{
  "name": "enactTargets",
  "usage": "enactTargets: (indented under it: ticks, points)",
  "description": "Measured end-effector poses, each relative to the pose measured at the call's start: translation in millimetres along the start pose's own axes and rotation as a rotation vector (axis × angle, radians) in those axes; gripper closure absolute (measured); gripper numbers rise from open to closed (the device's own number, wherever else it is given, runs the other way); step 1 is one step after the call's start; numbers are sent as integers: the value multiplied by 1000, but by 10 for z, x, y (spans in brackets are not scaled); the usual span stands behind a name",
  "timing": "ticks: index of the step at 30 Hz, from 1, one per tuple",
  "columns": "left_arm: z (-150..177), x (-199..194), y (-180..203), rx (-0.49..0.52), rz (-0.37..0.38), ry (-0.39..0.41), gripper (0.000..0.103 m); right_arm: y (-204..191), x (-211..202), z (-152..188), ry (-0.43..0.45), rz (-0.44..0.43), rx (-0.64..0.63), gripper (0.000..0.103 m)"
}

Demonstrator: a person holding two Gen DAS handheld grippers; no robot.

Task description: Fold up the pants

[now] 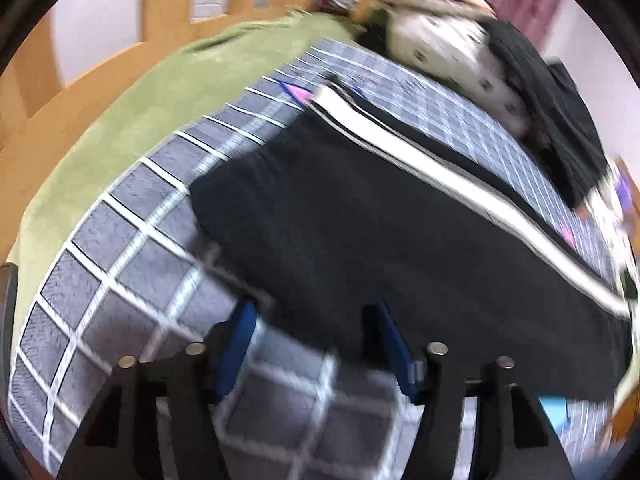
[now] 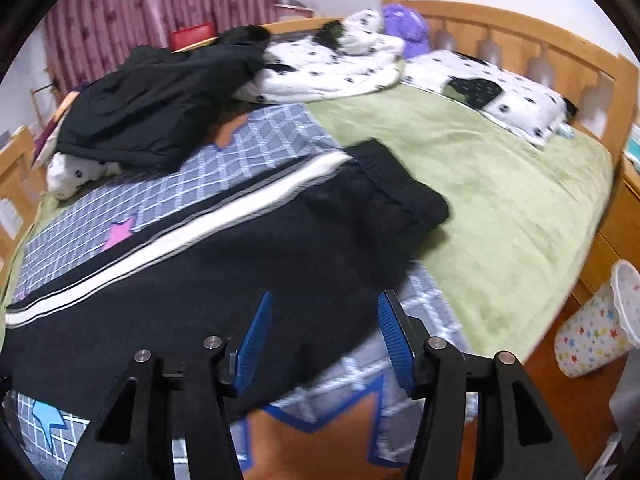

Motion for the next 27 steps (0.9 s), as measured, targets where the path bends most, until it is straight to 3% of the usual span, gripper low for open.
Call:
enactTargets:
  ticks: [3,5,8,10,14,19,23,27]
  points:
    - [9,-262,146,92,19,33,43,-289,123,-58,-9,-25,-48,41]
    - [-117,-462,253,102,32,91,43,-523,205,-132,-6,-51,-89,41]
    - [-349,-568,436,109,51,109,43,-863,267,-327,65,-74,-152,41]
    - [-525,-566,560,112,42,129,43,-1206,445,-447,36,-126,-222,41]
    - [-880,-424,749,150,1,146,43,-1771,818,-578,13,-205,-336,41]
    - [-1209,-118,776,139,-44,129,43,-2415,1460,-584,-77,-292,-485,37]
    - [-1325,144,686,140,-50,99,42,-2635,1867,-454,-140,-335,-555,37]
    - [-1403,396,634,138,-42,89,40,-2758,2200,-184,-258,-374,-666,38]
Point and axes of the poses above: each gripper's, at about its wrist camera, not at the fingertips, and x roughly the way its jaws point, y to its right, z to its underside, the point moved 10 cm from there along x, roughly the way its jaws point, and after that the axes turned 11 degrees about -z, right-handed, at the moved point
